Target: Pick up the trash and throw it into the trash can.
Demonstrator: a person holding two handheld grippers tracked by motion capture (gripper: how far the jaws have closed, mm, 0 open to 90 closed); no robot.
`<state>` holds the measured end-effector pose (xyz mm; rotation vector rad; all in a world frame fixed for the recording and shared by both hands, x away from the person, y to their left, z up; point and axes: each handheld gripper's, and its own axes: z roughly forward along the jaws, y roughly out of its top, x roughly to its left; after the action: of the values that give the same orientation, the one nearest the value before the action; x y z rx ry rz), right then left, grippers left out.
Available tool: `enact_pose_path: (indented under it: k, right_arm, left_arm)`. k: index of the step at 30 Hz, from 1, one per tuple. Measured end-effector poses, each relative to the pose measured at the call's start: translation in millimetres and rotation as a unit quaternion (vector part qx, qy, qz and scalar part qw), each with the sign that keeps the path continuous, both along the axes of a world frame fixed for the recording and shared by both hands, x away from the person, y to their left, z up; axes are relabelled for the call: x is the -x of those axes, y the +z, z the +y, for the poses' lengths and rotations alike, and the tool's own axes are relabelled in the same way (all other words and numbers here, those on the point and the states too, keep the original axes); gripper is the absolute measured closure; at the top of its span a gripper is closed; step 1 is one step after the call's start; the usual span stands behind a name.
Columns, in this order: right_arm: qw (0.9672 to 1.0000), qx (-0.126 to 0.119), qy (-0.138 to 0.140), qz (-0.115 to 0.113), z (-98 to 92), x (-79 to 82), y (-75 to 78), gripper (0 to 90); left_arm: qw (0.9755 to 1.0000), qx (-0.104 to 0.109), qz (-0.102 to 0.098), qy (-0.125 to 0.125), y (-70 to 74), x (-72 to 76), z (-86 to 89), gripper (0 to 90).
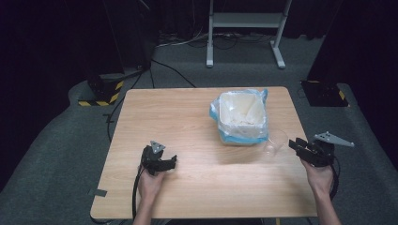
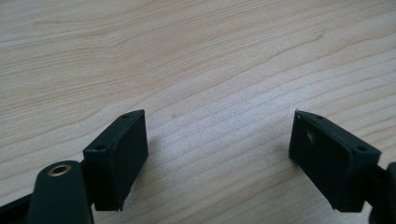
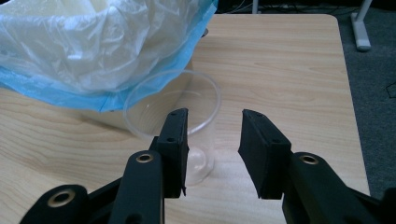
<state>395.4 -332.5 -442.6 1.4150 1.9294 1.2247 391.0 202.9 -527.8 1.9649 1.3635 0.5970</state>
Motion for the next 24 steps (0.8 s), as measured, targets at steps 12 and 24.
enact_pose_path:
  k: [12, 24]
  right_arm:
    - [0.9999, 0.006, 0.008, 0.009, 6.5, -29.1, 7.1, 65.0]
    - [0.9988, 0.019, 0.016, 0.041, 12.4, -53.8, -4.0, 73.9]
  left_arm:
    - [1.0, 0.0, 0.0, 0.001, 0.0, 0.1, 0.0, 19.6]
    - [1.0, 0.0, 0.0, 0.001, 0.0, 0.1, 0.1, 19.7]
